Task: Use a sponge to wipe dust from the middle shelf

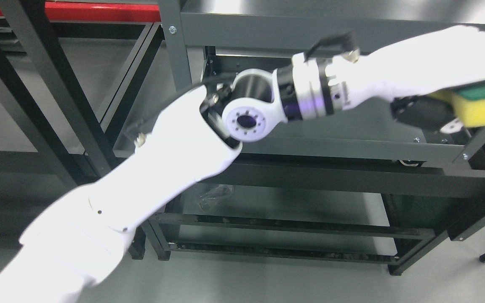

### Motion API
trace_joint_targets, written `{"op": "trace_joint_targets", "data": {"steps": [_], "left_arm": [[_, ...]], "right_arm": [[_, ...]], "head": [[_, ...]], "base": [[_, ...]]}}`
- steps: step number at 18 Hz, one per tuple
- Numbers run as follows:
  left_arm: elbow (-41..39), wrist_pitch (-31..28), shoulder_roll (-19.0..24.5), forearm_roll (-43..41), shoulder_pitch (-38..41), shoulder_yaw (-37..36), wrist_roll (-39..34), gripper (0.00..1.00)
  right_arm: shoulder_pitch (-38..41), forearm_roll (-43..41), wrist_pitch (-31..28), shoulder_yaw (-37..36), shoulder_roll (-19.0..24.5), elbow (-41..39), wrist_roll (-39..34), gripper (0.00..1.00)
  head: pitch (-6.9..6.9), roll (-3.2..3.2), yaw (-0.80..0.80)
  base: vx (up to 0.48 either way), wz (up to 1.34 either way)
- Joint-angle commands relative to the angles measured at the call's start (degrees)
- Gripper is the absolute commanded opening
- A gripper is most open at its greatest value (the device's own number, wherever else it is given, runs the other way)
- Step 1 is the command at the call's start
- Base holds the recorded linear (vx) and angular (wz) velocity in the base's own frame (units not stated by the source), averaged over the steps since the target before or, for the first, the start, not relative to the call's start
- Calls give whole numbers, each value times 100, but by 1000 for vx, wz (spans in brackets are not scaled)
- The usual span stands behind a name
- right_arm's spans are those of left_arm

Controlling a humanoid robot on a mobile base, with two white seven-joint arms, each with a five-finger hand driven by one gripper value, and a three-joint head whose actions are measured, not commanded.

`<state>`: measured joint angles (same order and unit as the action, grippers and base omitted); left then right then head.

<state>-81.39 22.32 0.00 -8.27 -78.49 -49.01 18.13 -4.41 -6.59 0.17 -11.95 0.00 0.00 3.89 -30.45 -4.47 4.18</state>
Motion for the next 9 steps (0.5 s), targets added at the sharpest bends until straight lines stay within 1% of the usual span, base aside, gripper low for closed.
{"op": "trace_joint_targets", "data": {"steps": [1, 3, 8, 9], "left_arm": [[1036, 123, 100, -1631, -1642, -513, -64, 0], [1422, 342, 100, -2264, -1819, -496, -143, 0], [2047, 1036, 100, -3495, -1837, -136, -196, 0], [2196, 1134, 100, -3637, -1837, -109, -222, 0]], "right_arm": [[1, 0, -421, 0, -100, -100, 24, 100], [1, 0, -421, 0, -100, -100, 24, 100], [1, 0, -421, 0, -100, -100, 24, 100], [1, 0, -421, 0, -100, -100, 24, 100]], "head": [[0, 0, 0], [0, 0, 0], [0, 0, 0], [1, 0, 0]], "base": [[16, -8], [8, -43], [-1, -5], [-11, 0]]}}
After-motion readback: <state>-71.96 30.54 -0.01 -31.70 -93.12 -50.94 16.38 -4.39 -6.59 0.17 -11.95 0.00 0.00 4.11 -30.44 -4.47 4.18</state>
